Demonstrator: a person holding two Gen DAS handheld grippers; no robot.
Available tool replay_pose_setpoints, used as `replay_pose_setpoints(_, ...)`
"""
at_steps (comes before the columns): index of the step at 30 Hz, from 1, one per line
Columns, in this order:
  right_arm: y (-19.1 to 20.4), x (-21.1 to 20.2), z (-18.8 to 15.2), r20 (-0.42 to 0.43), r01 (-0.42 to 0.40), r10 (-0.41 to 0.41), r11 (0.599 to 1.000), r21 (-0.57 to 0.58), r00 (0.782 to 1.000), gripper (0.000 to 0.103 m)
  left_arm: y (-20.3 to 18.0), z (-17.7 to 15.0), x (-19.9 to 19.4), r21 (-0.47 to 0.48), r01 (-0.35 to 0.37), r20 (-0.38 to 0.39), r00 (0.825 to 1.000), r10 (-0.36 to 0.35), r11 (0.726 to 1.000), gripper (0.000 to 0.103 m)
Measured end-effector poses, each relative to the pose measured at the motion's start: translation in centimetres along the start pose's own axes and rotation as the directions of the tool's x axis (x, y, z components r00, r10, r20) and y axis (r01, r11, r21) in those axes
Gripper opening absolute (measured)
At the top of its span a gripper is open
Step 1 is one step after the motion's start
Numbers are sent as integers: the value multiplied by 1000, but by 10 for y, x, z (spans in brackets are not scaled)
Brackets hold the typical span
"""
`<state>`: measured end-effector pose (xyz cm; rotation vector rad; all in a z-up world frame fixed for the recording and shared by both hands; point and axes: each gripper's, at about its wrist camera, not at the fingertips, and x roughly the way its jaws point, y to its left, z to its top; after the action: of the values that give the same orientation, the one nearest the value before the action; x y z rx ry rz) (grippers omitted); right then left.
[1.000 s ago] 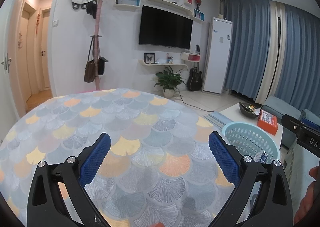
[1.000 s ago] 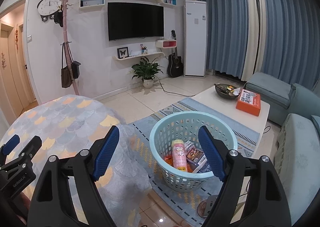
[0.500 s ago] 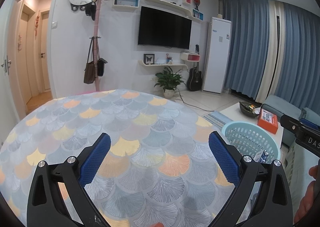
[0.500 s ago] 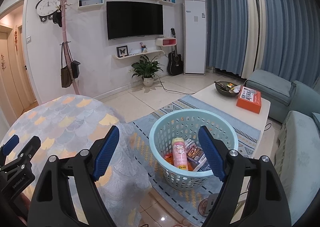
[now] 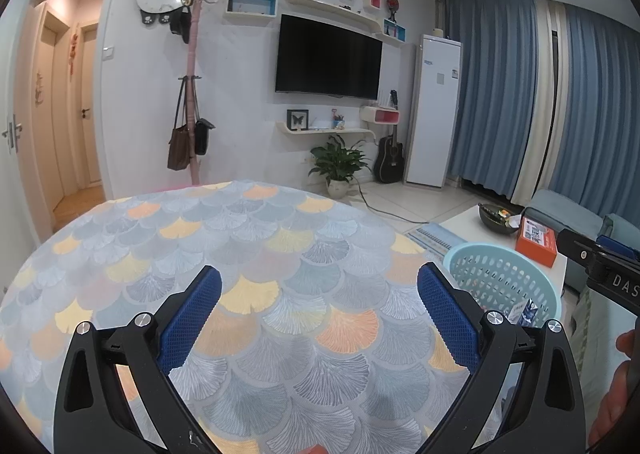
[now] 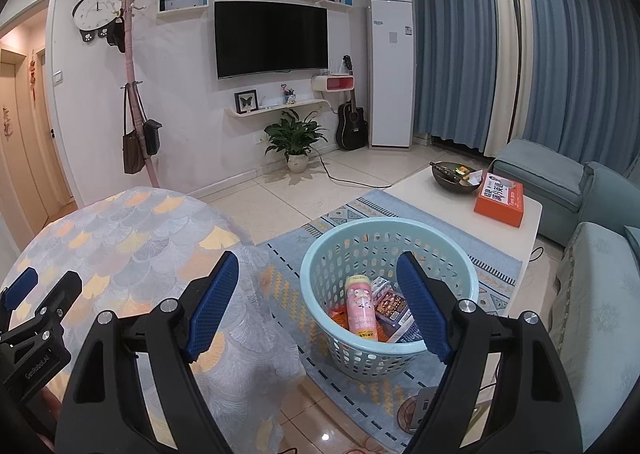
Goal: Collect trash
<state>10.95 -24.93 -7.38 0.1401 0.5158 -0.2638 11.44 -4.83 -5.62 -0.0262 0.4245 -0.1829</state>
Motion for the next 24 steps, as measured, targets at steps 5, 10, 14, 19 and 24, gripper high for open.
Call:
replay_pose_setpoints(5, 1, 1, 0, 0, 0, 0, 1000, -2, 1000, 77, 0, 0, -1, 1, 0, 1, 1000, 0, 1000, 95)
replay_pose_setpoints(10, 1, 1, 0, -1, 0, 0, 1000, -2, 1000, 77, 5, 2, 0, -9, -6, 0, 1000, 6, 1000, 95)
replay_pose_setpoints(14, 3, 3, -1, -3, -6, 6, 1000, -4, 1000, 77, 6, 3, -2, -5, -20, 21, 1000, 20, 1000, 95)
replay_pose_setpoints(19, 3, 4, -1, -4, -6, 6, 1000, -8, 1000, 77, 5, 3, -2, 17, -22, 24, 999, 21, 1000, 95)
replay_pose_setpoints(24, 3, 4, -1, -5, -5, 5, 1000, -5, 1000, 77, 10, 3, 2, -5, -3, -6, 1000, 3, 1000, 95)
